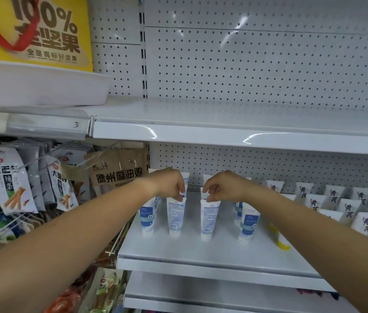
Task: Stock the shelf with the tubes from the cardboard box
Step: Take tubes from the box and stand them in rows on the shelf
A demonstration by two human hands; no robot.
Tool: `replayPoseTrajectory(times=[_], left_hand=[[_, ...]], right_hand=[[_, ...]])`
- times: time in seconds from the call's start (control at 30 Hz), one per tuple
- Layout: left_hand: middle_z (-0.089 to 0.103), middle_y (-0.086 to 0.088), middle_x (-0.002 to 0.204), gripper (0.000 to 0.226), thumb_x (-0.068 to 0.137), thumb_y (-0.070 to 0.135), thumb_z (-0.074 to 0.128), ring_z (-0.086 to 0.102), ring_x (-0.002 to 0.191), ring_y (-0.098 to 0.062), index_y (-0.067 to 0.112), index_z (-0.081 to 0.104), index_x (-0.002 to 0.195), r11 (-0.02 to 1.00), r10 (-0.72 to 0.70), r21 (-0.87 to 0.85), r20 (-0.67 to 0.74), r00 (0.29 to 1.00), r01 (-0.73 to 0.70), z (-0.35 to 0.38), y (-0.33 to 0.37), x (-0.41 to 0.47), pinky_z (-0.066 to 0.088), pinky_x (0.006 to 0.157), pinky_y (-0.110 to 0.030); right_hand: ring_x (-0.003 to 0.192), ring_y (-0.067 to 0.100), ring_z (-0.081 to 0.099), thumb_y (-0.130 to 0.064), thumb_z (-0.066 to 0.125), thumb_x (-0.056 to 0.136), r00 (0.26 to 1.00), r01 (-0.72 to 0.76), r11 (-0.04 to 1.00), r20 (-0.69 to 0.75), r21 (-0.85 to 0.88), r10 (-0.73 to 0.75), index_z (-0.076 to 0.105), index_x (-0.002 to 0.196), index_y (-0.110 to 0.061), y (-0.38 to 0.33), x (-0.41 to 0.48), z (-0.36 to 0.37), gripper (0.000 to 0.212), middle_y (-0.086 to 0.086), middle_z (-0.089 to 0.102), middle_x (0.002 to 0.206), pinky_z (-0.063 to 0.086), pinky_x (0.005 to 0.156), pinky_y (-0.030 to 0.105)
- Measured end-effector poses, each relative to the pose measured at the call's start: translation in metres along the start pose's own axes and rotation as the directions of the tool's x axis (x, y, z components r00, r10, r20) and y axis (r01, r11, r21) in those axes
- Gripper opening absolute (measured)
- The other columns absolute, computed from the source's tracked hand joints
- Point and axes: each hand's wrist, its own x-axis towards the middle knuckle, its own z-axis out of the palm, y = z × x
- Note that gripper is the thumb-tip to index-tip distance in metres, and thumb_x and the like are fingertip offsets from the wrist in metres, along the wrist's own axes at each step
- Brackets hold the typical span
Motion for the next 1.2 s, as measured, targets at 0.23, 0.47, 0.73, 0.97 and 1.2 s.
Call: replayPoseTrajectory(times=[0.23,0.47,0.73,0.97,1.2], left_hand=[[0.072,0.007,0.106,0.028,0.084,0.035,0.075,0.067,0.092,-0.014,0.021,0.076,0.108,0.999,-0.023,-0.032,-0.052,0.998,0.021,-0.004,-0.010,-0.001,0.057,0.086,-0.034],[0.075,-0.001,0.071,0.025,0.091,0.029,0.063,0.066,0.058,-0.016,0.009,0.076,0.084,0.989,-0.142,-0.041,-0.046,0.989,0.140,-0.008,-0.002,0.004,0.060,0.075,-0.034],[0.073,-0.005,0.063,0.031,0.094,0.030,0.059,0.063,0.049,-0.019,0.011,0.063,0.070,0.977,-0.215,0.011,-0.018,0.977,0.215,-0.002,0.005,0.007,0.061,0.071,-0.033],[0.071,-0.004,0.061,0.035,0.095,0.036,0.056,0.064,0.046,-0.019,0.013,0.056,0.068,0.966,-0.244,0.083,-0.025,0.970,0.245,0.007,0.016,0.003,0.055,0.064,-0.025],[0.057,0.003,0.060,0.042,0.094,0.047,0.055,0.059,0.052,-0.017,0.019,0.048,0.063,0.946,-0.238,0.211,-0.064,0.969,0.247,0.010,0.022,0.000,0.052,0.070,-0.028]], right_hand=[[0.092,0.006,0.063,-0.037,0.074,0.083,0.998,-0.058,0.998,-0.038,0.037,0.060,0.071,0.112,-0.025,0.000,-0.002,-0.002,0.032,-0.007,0.069,0.102,0.050,0.087,0.021],[0.092,0.009,0.063,-0.035,0.066,0.087,0.968,-0.149,0.989,-0.201,0.014,0.149,0.075,0.098,-0.026,0.001,0.000,-0.018,0.016,-0.008,0.070,0.096,0.051,0.085,0.025],[0.091,0.010,0.061,-0.036,0.065,0.087,0.968,-0.196,0.980,-0.167,-0.029,0.189,0.074,0.097,-0.028,0.003,0.003,-0.008,0.016,-0.009,0.069,0.097,0.054,0.087,0.034],[0.093,0.010,0.058,-0.029,0.076,0.083,0.977,-0.183,0.982,-0.115,-0.038,0.178,0.067,0.119,-0.027,0.008,0.020,-0.001,0.037,-0.002,0.067,0.108,0.051,0.092,0.031],[0.104,0.015,0.061,-0.024,0.075,0.081,0.988,-0.151,0.984,-0.056,-0.096,0.146,0.066,0.123,-0.026,0.014,0.038,0.018,0.043,-0.002,0.067,0.116,0.052,0.090,0.034]])
